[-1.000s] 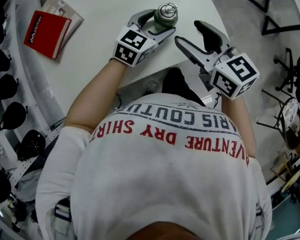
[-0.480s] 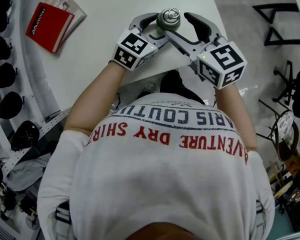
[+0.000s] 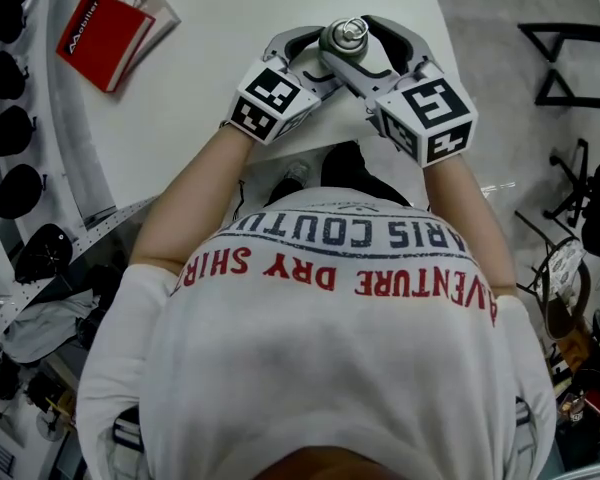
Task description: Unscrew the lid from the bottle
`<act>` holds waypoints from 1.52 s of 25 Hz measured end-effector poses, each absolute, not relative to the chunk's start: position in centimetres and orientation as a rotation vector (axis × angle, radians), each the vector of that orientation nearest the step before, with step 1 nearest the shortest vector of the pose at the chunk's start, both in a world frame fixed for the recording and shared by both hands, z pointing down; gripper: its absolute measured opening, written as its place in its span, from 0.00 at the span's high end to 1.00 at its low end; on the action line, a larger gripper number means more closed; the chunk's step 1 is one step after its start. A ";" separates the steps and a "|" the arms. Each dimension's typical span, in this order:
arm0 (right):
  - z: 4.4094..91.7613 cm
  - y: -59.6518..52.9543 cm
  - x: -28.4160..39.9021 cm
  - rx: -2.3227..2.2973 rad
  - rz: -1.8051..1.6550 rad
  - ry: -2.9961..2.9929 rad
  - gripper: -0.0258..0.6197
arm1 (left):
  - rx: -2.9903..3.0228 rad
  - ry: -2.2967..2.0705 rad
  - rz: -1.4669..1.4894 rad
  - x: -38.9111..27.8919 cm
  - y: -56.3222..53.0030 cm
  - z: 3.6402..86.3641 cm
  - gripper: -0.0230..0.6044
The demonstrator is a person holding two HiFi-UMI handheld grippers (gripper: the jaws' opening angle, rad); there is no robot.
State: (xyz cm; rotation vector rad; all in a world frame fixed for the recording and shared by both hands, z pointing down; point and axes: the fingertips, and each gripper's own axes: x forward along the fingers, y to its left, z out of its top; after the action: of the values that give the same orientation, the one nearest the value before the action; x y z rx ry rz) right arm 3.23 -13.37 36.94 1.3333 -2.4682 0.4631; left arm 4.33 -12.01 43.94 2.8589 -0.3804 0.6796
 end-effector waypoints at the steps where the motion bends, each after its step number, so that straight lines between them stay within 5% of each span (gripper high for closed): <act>1: 37.0 -13.4 3.1 1.325 0.456 -2.469 0.50 | 2.857 -0.385 0.681 4.3 -12.0 43.9 0.40; 20: 37.0 -13.5 2.6 1.130 0.415 -2.562 0.55 | 2.854 -0.391 0.692 4.2 -11.9 43.9 0.40; 38: 37.1 -12.8 1.8 0.438 0.266 -2.698 0.55 | 2.871 -0.306 0.745 4.2 -12.0 44.0 0.40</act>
State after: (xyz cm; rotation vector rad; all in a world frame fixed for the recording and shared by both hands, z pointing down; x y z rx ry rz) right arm 1.81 -12.83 37.09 0.4376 -2.6977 0.2662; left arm 4.23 -12.03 44.00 2.8707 -0.3057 0.7453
